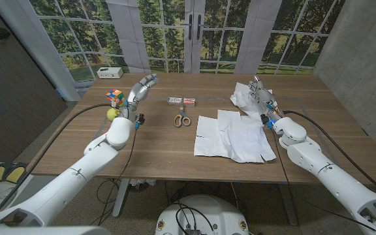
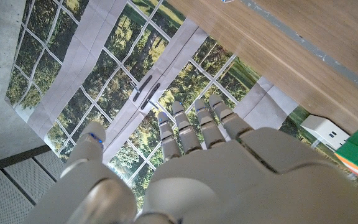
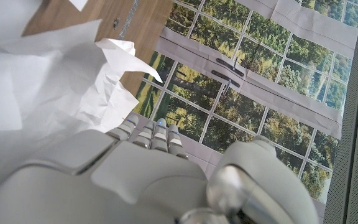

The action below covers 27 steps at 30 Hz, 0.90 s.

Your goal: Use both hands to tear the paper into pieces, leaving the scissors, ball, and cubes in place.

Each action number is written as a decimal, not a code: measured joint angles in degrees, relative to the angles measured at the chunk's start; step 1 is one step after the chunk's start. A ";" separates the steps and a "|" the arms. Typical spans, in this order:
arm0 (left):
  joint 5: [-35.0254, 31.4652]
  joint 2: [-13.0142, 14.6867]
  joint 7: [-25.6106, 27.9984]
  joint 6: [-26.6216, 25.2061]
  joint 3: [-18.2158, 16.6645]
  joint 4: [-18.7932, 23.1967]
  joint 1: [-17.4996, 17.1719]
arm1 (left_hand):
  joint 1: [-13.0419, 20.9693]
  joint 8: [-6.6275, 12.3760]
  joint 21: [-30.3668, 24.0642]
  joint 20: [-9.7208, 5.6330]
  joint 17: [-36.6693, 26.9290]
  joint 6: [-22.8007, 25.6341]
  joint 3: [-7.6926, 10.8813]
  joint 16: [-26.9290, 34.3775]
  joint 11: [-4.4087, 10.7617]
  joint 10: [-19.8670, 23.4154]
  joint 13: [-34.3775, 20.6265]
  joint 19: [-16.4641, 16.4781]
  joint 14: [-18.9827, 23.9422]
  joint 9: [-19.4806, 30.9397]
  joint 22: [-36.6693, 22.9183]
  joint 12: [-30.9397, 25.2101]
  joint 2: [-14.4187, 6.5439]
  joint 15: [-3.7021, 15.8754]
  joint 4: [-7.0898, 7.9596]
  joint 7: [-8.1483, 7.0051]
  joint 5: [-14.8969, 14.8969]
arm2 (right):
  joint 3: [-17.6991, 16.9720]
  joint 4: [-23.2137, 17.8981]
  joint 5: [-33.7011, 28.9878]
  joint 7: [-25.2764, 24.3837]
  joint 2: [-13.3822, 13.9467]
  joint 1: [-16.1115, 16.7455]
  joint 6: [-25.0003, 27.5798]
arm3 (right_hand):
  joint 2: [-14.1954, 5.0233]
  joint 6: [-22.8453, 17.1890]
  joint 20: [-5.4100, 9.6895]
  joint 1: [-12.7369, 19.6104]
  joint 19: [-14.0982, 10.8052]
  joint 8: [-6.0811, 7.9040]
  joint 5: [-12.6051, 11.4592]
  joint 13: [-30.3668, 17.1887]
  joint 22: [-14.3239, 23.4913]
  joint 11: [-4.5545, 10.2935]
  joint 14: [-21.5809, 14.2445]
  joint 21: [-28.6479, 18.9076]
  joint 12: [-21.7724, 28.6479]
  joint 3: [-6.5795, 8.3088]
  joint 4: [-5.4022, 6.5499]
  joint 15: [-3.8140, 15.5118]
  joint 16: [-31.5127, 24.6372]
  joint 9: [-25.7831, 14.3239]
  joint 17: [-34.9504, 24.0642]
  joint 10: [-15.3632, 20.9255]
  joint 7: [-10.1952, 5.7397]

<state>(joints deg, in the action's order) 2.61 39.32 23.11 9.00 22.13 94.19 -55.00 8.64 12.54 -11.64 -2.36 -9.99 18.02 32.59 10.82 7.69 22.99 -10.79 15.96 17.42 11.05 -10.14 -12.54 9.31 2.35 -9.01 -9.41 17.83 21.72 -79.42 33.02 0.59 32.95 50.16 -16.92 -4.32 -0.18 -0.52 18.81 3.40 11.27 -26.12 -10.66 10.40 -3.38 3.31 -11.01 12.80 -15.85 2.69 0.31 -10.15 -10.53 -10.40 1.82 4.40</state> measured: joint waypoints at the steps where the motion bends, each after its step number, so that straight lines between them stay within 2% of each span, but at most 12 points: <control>1: -0.62 0.42 0.09 -0.21 0.11 0.31 0.00 | 0.00 0.00 0.00 0.00 0.00 0.00 0.00 0.00 0.08 0.08 0.00 0.00 0.00 0.00 0.00 0.00 0.00 0.00 0.00 0.00 0.00 | 0.08 0.00 0.00 0.00 0.04 -0.11 0.00 | 0.00 0.00 0.00 0.00 0.00 0.00 0.00 0.00 0.00 0.00 0.00 0.00 0.00 0.00 0.00 0.00 0.00 0.00 0.00 0.00 0.00; 5: -2.11 0.42 0.17 -0.69 0.11 0.31 0.00 | 0.30 0.00 0.15 0.00 0.00 0.21 0.00 0.00 0.21 0.21 -0.32 0.00 0.00 0.00 0.00 0.00 -0.30 0.00 0.00 -0.21 0.00 | 0.25 -0.01 -0.15 0.00 0.13 -0.45 0.15 | 0.00 0.00 -0.02 0.00 0.02 0.00 0.00 0.00 0.00 0.00 0.00 0.00 0.00 0.00 0.00 0.00 0.00 0.00 0.00 0.00 0.00; 7: -3.04 1.46 0.18 -0.97 0.30 1.02 0.00 | 1.12 0.00 0.21 0.00 0.00 0.51 0.14 0.00 0.38 0.39 -0.34 0.00 -0.44 0.00 0.00 0.00 -0.71 -0.02 -0.14 -0.51 0.00 | 0.34 0.03 -0.48 0.13 0.16 -0.66 0.27 | -0.01 0.00 -0.24 0.01 0.24 0.00 0.00 0.00 0.00 0.00 0.00 0.00 0.00 0.00 0.00 0.00 0.00 0.00 0.00 0.00 0.00; 11: -4.89 2.54 0.00 -1.01 0.40 1.47 0.06 | 6.35 1.50 0.41 0.00 0.13 4.21 2.75 -0.46 1.23 0.38 -0.34 -0.44 -1.49 0.50 0.00 0.00 -2.68 0.00 -1.09 -1.34 0.82 | 0.51 0.39 -0.61 0.51 0.16 -0.97 0.29 | -0.22 0.00 -0.32 0.22 0.31 0.00 0.00 0.00 0.00 -0.02 0.30 0.00 0.00 0.00 0.00 -0.31 0.00 0.00 0.00 0.02 0.00; 15: -5.97 3.42 -0.45 -0.46 0.51 1.52 0.36 | 8.09 1.50 0.63 0.22 0.13 3.98 3.58 -0.46 1.57 0.33 -0.34 -0.67 -2.26 0.56 0.00 0.26 -3.09 -0.02 -1.34 -1.99 0.82 | 0.59 0.60 -0.67 0.80 0.20 -1.13 0.29 | -0.22 0.00 -0.32 0.22 0.31 0.00 0.00 0.00 0.00 -0.22 0.30 0.00 0.00 0.00 0.00 -0.31 0.00 0.00 0.00 0.22 0.00; 20: -7.52 4.34 -1.14 0.63 0.66 1.31 1.00 | 11.03 0.98 0.63 0.00 0.13 2.86 4.32 -0.46 2.45 0.59 -0.33 -1.06 -2.27 0.56 0.29 0.26 -2.14 -0.01 -1.70 -3.10 1.70 | 0.62 0.83 -0.72 1.05 0.28 -1.29 0.28 | -0.22 0.00 -0.31 0.22 0.31 0.00 0.00 -0.01 0.01 -0.22 0.52 0.00 0.00 0.00 0.00 -0.08 -0.01 0.00 0.00 0.22 0.00; 24: -9.22 5.18 -1.55 0.83 0.82 1.26 1.55 | 14.17 0.98 0.62 0.00 0.13 2.97 4.55 -0.46 3.53 1.23 -0.34 -1.05 -2.88 0.83 0.29 0.25 -0.79 -0.02 -1.82 -3.18 2.81 | 0.64 1.03 -0.83 1.28 0.35 -1.52 0.25 | -0.47 0.00 -0.51 0.47 0.50 0.00 0.00 -0.01 0.00 -0.22 0.51 0.00 0.00 0.00 0.00 -0.09 -0.01 0.00 0.00 0.22 0.00; 27: -10.63 5.62 -1.78 0.83 0.99 1.28 1.92 | 15.87 0.01 0.62 0.00 -0.02 1.23 4.55 -0.46 4.19 1.91 -0.56 -1.05 -2.88 1.10 0.28 0.25 0.50 -0.01 -1.82 -3.16 3.44 | 0.64 1.15 -0.88 1.43 0.38 -1.64 0.12 | -0.53 0.00 -0.51 0.52 0.50 0.00 0.00 -0.01 0.01 -0.22 0.51 0.00 0.00 0.00 0.00 -0.09 -0.03 0.00 0.00 0.22 0.00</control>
<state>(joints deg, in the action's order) -8.01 44.93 21.33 9.83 23.12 95.47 -53.08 24.51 12.55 -11.01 -2.36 -10.01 19.24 37.14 10.36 11.89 24.90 -11.34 14.91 14.53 12.15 -9.86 -12.29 9.80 2.34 -10.83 -12.57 21.27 22.36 -78.28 32.13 2.02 33.34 48.52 -16.80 -4.84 -0.19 -1.03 19.34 3.90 11.27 -26.12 -10.67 10.41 -3.59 3.82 -11.02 12.80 -15.85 2.69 0.22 -10.18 -10.53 -10.40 2.04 4.40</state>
